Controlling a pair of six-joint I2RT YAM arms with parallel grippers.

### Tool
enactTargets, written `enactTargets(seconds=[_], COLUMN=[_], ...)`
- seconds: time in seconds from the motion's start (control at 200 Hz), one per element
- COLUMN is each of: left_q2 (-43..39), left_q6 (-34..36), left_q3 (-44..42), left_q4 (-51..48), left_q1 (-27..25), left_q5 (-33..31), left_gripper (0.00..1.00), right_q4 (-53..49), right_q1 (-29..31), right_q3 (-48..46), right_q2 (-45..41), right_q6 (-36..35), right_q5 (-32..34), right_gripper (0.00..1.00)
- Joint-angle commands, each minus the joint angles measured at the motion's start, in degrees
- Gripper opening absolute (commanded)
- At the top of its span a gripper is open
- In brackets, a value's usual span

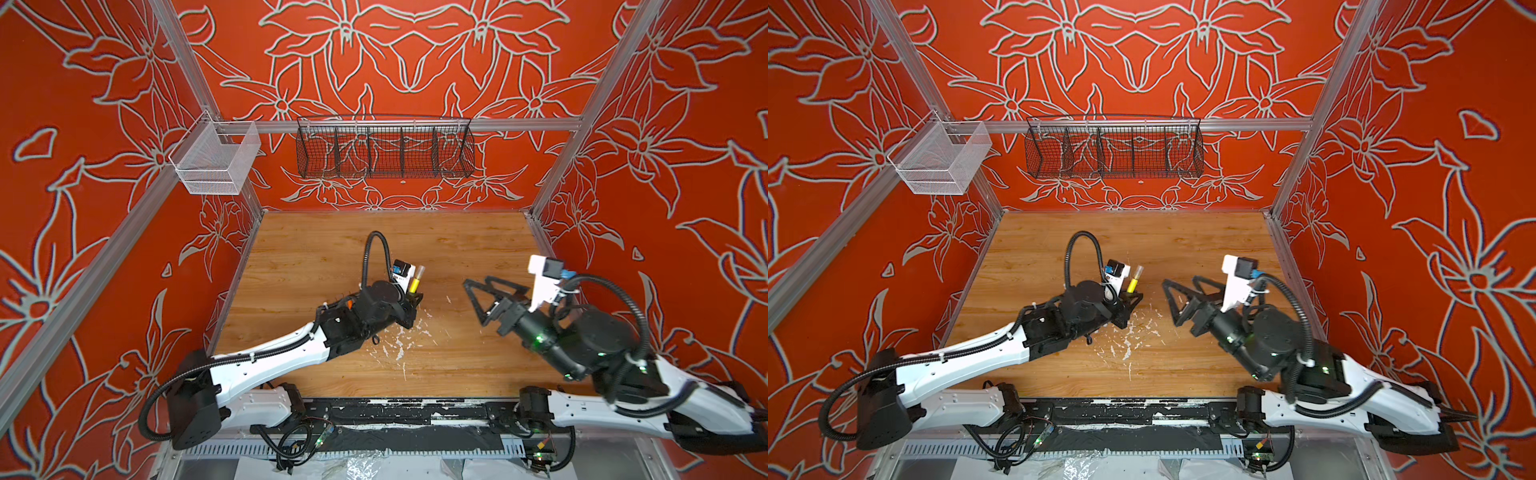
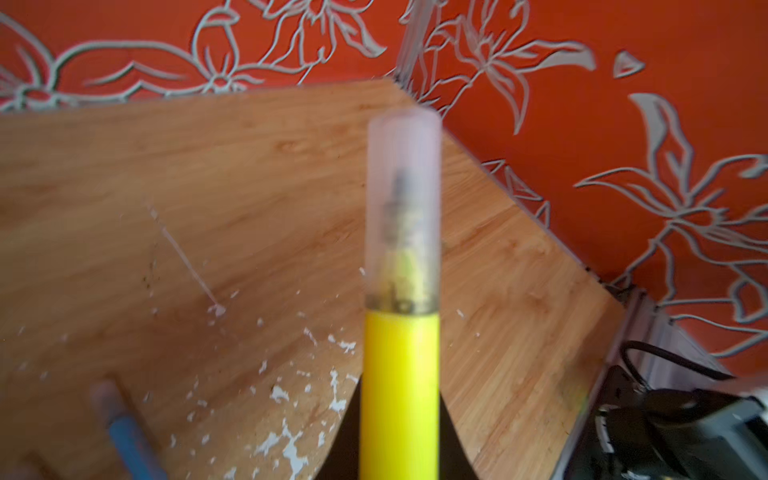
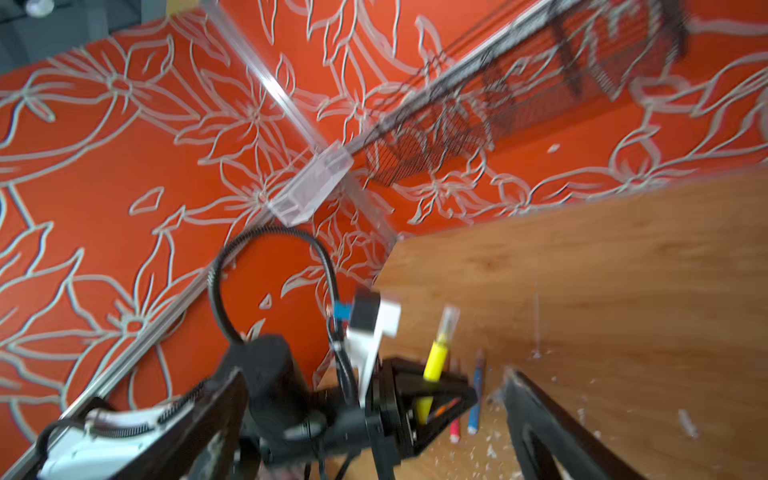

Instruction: Insert the pens into the pen caps

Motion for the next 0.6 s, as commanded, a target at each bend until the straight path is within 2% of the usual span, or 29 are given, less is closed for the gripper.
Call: enactTargets(seconds=[0.0,0.06,0.12,0.205,0.295,0.37,0.475,0.535,0.596], left_q2=[3.75,6.75,10.69,16.07,20.78,24.04,28.48,30.88,32.52], left_q6=[-11.53,-14.51,-17.99,-21.68,-24.38,-27.16,-30.85,-33.05,-33.97], left_q3=[0.34,1.56,3.78,6.66,8.14,9.05,10.81,12.36,12.97], left_q4=[-6.76,-10.33,-15.33,-20.41,-22.59,-24.79,-29.04,-32.7,-34.37], left_q1=[-2.27,-2.74,-2.74,-2.74,-2.74,-2.78,-2.74,-2.74,-2.68], left_q5=[-16.74,-19.59,-21.54,-21.51,-20.07,-20.31,-21.67,-22.63,-23.93], left_gripper=[0.0,0.0,0.0,0.0,0.0,0.0,0.0,0.0,0.0], right_q4=[-11.58,-8.51,-8.11,-10.7,-12.26,-12.05,-12.6,-11.24,-5.37], right_q1=[-0.95,-2.8,-7.01,-17.32,-30.96,-40.89,-50.04,-53.34,-54.88], right_q3=[5.18,5.45,5.55,5.75,4.94,3.2,0.2,-3.33,-9.45], right_q2=[2.91,3.92,5.44,9.9,16.01,21.06,26.08,25.92,24.1], right_q6=[-8.14,-13.8,-14.84,-11.76,-9.12,-8.02,-5.04,-4.19,-5.09], right_q5=[13.49,15.04,12.8,1.52,-11.87,-18.22,-17.73,-15.12,-10.45], right_gripper=[0.98,0.98,0.98,0.98,0.98,0.98,0.98,0.98,0.98])
